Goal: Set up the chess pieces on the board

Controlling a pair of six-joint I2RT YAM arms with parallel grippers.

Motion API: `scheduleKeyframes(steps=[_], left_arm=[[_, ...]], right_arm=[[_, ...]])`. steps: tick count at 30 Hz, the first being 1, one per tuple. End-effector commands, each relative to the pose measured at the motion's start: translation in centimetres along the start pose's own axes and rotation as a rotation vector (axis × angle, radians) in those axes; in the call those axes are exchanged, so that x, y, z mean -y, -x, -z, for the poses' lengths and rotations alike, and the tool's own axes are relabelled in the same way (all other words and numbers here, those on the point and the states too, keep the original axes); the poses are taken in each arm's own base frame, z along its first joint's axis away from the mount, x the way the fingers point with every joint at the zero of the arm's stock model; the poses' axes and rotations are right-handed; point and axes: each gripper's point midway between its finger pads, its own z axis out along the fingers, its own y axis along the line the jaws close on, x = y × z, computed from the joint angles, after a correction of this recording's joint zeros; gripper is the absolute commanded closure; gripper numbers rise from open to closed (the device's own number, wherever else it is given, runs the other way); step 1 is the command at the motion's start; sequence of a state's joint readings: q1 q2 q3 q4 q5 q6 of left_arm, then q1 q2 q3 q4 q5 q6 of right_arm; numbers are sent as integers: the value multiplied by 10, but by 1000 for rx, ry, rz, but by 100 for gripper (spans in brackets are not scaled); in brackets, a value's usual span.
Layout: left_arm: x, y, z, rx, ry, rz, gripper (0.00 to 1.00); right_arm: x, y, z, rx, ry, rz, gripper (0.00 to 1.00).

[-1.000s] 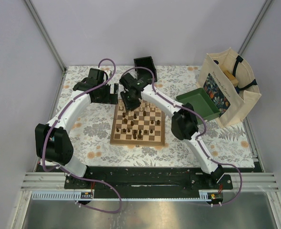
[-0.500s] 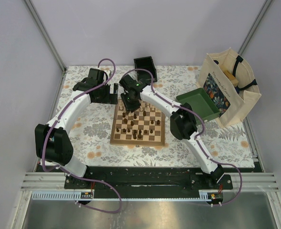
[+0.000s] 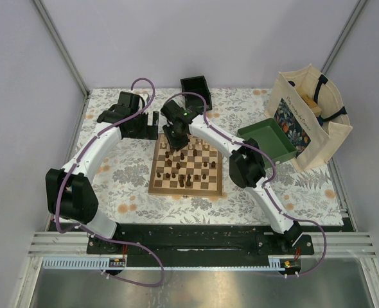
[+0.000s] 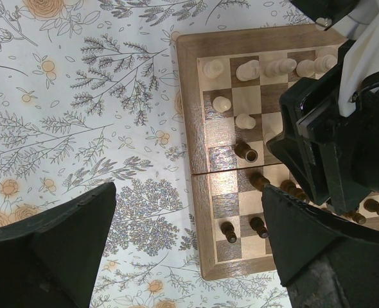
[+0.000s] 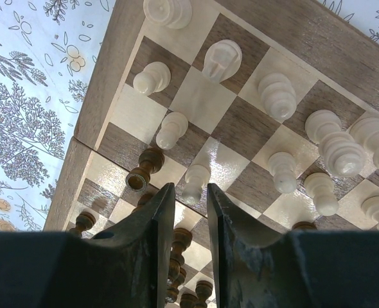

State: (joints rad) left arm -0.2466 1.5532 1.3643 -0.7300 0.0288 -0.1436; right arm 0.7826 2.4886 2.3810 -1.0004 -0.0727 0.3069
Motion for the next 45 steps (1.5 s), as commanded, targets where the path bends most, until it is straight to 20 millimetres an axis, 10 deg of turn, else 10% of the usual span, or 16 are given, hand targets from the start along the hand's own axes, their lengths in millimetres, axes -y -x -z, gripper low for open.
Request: scheduleKeyframes(steps=[1,33,45], left_arm=[[-2,15,10,72,7,8,1],[0,16,10,71,-1,11,1],[0,15,10,72,-4,8,1]], right_arm=[[-7,10,8,28,23,19,64],[-4,1,-1,-4,11,22,71],[2,29,15,101,-36,23,80]])
